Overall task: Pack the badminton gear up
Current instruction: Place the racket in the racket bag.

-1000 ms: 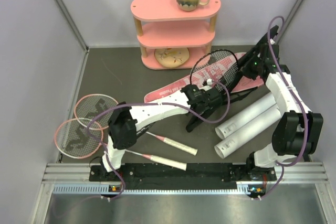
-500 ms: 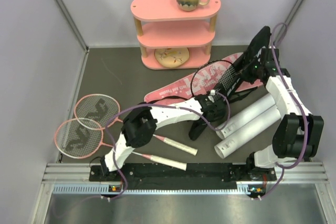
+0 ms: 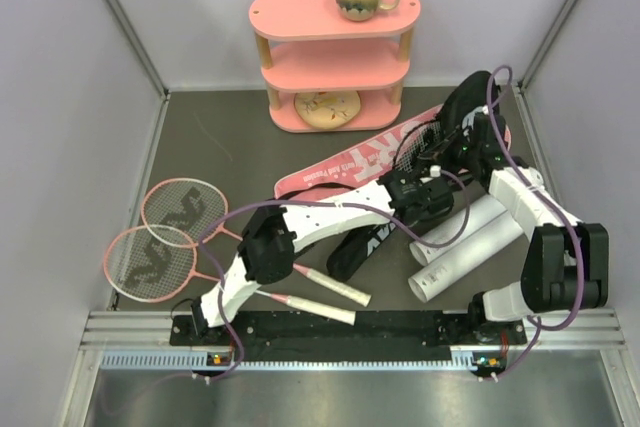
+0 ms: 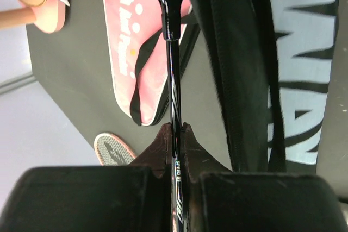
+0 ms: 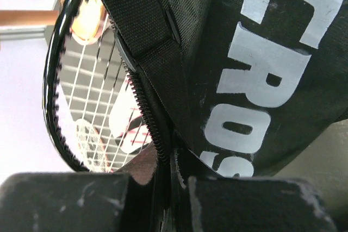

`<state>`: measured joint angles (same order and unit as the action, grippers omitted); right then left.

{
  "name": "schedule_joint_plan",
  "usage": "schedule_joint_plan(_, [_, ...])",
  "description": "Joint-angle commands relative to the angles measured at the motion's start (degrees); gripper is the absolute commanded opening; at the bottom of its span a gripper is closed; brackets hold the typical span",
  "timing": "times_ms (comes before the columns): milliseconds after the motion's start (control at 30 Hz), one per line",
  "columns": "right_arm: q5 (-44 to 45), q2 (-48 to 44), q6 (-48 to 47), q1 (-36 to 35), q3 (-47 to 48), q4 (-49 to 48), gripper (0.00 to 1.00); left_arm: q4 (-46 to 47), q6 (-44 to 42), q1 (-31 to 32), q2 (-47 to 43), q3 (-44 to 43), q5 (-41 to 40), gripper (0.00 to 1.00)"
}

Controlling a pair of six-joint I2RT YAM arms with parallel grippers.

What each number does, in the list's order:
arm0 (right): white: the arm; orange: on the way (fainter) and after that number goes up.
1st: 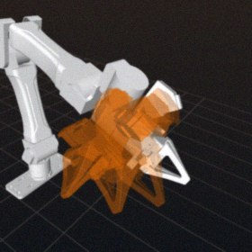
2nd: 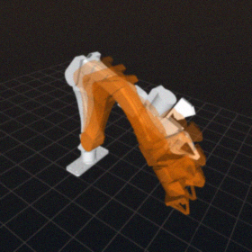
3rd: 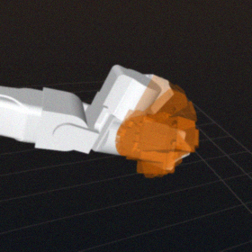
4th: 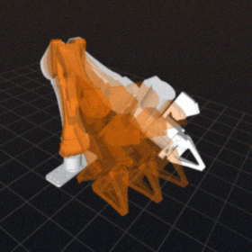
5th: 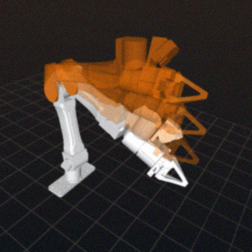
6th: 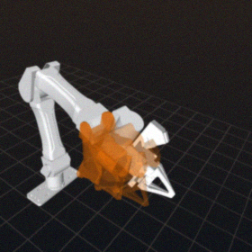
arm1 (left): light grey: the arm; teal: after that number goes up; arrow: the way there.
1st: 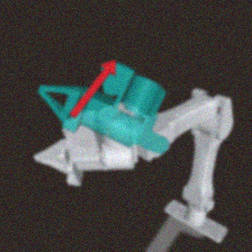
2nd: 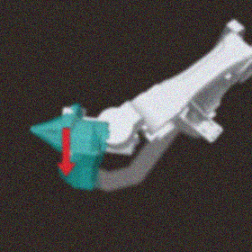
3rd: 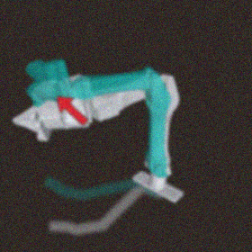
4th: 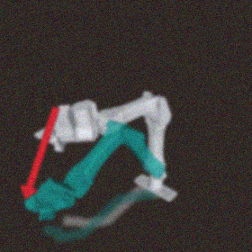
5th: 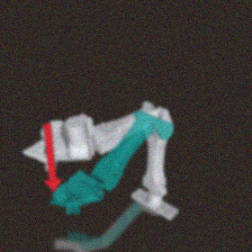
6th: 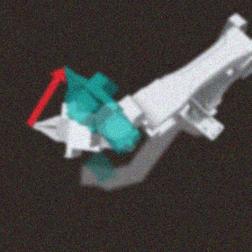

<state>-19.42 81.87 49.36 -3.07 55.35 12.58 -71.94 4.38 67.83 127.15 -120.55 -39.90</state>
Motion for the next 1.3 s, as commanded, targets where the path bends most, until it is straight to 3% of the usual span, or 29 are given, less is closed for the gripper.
schedule_joint_plan(0, [-7.73,-2.94,2.75,-1.59,-1.74,-10.99,0.0,8.56,-6.05,0.37,0.9,-3.19,5.08,0.0])
schedule_joint_plan(167, [-14.32,-2.5,7.32,-1.68,-6.57,-22.24,0.0,21.47,-6.41,-1.21,-1.11,-3.9,6.76,0.0])
schedule_joint_plan(333, [-19.59,-5.57,8.91,-1.41,-11.49,-29.8,0.0,34.66,0.52,-6.83,-5.93,-1.1,18.42,0.0])
schedule_joint_plan(467, [-23.72,-8.65,8.12,-0.18,-14.21,-30.85,0.0,46.87,3.96,-10.87,-12.88,11.7,28.81,0.0])
schedule_joint_plan(567, [-25.84,-9.35,8.29,0.7,-14.48,-30.95,0.0,55.91,3.7,-11.58,-17.37,18.75,30.23,0.0])
schedule_joint_plan(633, [-26.89,-9.01,10.13,0.0,-14.57,-32.43,0.0,56.48,3.44,-11.85,-16.25,17.38,32.42,0.0])
schedule_joint_plan(767, [-27.86,-8.91,11.8,-2.38,-15.44,-33.84,0.0,51.48,1.68,-11.85,-9.48,5.98,42.09,0.0])
schedule_joint_plan(867, [-28.65,-8.83,14.26,-2.9,-18.51,-37.34,0.0,47.61,3.17,-11.93,-4.47,-2.27,40.26,0.0])
schedule_joint_plan(900, [-28.57,-8.92,14.7,-2.91,-19.14,-37.62,0.0,44.9,4.22,-11.93,-3.24,-4.23,33.64,0.0])
schedule_joint_plan(1000, [-28.83,-8.04,14.71,-2.9,-20.19,-39.29,0.0,42.15,11.77,-13.16,0.11,-8.55,27.16,0.0])
schedule_joint_plan(1100, [-29.45,-7.25,14.8,-2.64,-20.28,-39.74,0.0,45.56,15.3,-15.0,-0.5,-4.97,37.59,0.0])
schedule_joint_plan(1133, [-29.27,-7.33,14.54,-2.73,-20.11,-39.39,0.0,47.92,14.44,-15.45,-1.63,-3.3,46.05,0.0])
schedule_joint_plan(1200, [-28.92,-7.77,11.48,-1.77,-19.15,-36.94,0.0,47.08,14.34,-16.67,-3.04,-0.66,51.12,0.0])
schedule_joint_plan(1267, [-29.62,-7.6,8.92,-0.89,-18.09,-33.5,0.0,45.84,13.81,-17.47,-4.54,2.75,57.27,0.11])
